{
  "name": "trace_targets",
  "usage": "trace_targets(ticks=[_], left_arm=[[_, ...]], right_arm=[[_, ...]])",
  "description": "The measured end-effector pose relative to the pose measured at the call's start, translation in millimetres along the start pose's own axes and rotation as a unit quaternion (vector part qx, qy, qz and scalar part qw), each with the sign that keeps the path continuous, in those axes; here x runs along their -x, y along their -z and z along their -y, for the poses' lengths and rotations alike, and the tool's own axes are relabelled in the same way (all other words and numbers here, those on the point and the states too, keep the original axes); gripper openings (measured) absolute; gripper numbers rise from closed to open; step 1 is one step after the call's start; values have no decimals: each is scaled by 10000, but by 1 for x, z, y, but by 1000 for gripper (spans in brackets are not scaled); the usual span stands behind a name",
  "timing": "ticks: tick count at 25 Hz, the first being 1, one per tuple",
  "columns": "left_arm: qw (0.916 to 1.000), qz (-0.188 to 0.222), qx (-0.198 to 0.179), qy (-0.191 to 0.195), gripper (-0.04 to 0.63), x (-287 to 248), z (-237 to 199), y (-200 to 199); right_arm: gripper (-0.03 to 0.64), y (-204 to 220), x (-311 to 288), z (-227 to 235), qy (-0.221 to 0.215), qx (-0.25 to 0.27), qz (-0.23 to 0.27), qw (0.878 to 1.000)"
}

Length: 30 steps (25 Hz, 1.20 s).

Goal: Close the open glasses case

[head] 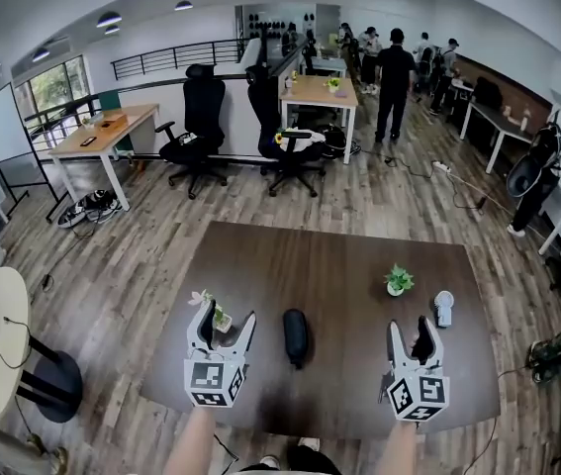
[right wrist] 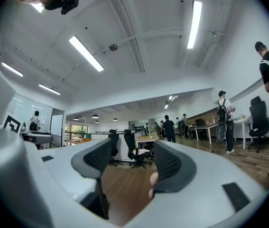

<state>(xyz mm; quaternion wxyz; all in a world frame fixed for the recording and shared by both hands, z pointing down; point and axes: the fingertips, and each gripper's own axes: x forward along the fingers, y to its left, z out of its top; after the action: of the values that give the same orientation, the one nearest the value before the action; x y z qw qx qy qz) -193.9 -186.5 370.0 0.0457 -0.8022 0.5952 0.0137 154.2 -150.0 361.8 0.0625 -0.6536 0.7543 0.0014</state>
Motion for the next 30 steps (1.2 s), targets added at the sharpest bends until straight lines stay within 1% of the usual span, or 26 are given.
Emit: trace_targets(ticks=[3, 7, 14, 18, 22, 30], left_arm=[[10000, 68, -1, -5, 341, -30, 17, -10], [9998, 91, -155, -29, 341, -63, 39, -16], [9994, 122, -247, -220, 339, -92, 49, -9], [9992, 172, -215, -275, 336, -105, 42, -5], [9992, 221, -262, -206, 334, -112, 41, -1], [9994, 228, -167, -185, 334, -112, 35, 6]], right_arm=[[282, -12, -15, 32, 59, -2, 127, 9999], [281, -12, -35, 70, 55, -100, 215, 9997], [278, -1, -72, 107, -33, -278, 283, 9992], [278, 1, -87, 109, -50, -249, 340, 9991], [276, 1, -93, 110, -4, -311, 466, 9984], [276, 12, -89, 99, -16, -198, 330, 9993]])
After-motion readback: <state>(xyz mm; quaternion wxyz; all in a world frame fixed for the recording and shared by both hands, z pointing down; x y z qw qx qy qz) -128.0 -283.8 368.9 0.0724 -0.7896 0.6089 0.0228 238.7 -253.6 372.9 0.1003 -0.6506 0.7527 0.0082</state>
